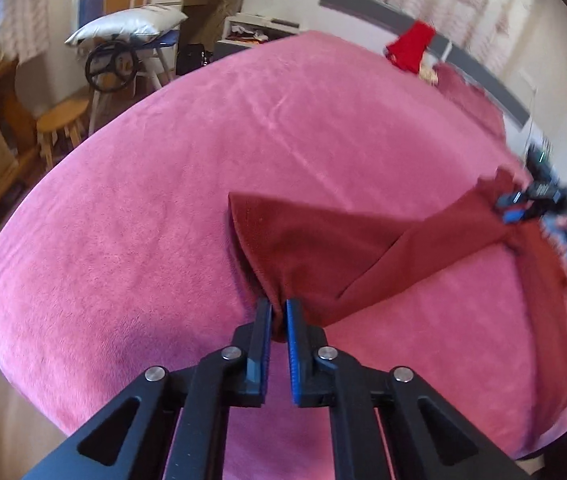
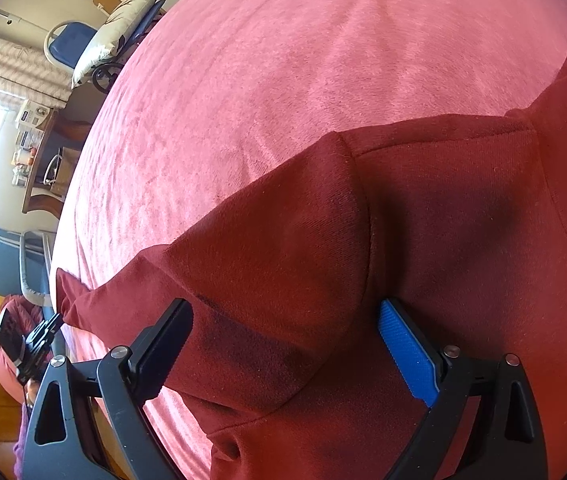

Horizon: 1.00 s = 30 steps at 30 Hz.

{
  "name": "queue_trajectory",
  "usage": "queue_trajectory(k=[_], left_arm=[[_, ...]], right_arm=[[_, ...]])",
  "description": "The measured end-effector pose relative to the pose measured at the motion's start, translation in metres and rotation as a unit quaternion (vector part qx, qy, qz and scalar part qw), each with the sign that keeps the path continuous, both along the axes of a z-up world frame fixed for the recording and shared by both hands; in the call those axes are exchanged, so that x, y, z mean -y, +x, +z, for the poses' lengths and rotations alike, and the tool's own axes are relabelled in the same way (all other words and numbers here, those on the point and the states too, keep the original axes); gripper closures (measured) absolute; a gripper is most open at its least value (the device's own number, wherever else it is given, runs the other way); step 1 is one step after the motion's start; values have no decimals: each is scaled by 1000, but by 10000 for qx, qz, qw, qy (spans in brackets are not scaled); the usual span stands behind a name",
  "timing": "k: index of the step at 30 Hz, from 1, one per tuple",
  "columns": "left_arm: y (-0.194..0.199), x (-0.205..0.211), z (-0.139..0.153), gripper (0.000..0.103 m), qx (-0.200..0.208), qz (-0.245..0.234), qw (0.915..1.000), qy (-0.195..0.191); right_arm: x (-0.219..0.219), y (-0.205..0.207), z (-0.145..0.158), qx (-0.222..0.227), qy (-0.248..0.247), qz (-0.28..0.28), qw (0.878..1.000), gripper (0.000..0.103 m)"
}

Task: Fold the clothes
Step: 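Fold the sleeve with the left gripper toward the right gripper over the garment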

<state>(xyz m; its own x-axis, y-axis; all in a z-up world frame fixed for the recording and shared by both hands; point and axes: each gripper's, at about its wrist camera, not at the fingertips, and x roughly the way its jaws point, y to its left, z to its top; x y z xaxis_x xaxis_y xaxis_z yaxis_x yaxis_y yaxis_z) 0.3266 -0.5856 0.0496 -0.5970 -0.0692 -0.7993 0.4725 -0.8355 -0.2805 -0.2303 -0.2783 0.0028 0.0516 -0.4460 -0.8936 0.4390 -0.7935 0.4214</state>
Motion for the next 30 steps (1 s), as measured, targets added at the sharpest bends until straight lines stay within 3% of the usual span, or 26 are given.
queue_trajectory(k=[3, 6, 8, 10, 13, 18, 20, 22, 24, 26, 30], left_arm=[[13, 11, 31, 98, -634, 396, 9957, 540], [28, 38, 62, 98, -1483, 1062, 9754, 1240], [28, 59, 77, 98, -1799, 1539, 9607, 1451], [16, 87, 81, 99, -1856, 2051, 9473, 1615], [-12, 110, 68, 99, -1325, 2394, 9513, 1423], [-37, 78, 40, 85, -764, 1526, 9810, 921], [-37, 51, 35, 81, -588, 896, 9927, 548], [-36, 14, 35, 77, -287, 110, 9993, -193], [-32, -16, 38, 74, -172, -580, 9954, -747], [-32, -30, 31, 72, 231, -1011, 9894, -1016], [-36, -51, 10, 72, 1146, -1771, 9648, -1568]], right_arm=[[-8, -1, 0, 41, -44, 15, 10000, 8], [-19, -4, -1, 106, -128, -27, 9999, 8], [-25, -5, -1, 130, -172, -46, 9998, 8], [-31, -6, -1, 149, -213, -62, 9996, 8], [-42, -8, 0, 160, -257, -93, 9995, 8], [-45, -4, 4, 225, -284, -112, 9993, 8], [-48, 2, 6, 233, -292, -73, 9993, 7], [-51, 4, 6, 214, -305, -20, 9993, 7], [-48, 5, 5, 197, -322, 25, 9993, 7], [-32, 0, 2, 207, -365, 11, 9991, 7], [-42, 1, 3, 221, -368, -90, 9990, 7]])
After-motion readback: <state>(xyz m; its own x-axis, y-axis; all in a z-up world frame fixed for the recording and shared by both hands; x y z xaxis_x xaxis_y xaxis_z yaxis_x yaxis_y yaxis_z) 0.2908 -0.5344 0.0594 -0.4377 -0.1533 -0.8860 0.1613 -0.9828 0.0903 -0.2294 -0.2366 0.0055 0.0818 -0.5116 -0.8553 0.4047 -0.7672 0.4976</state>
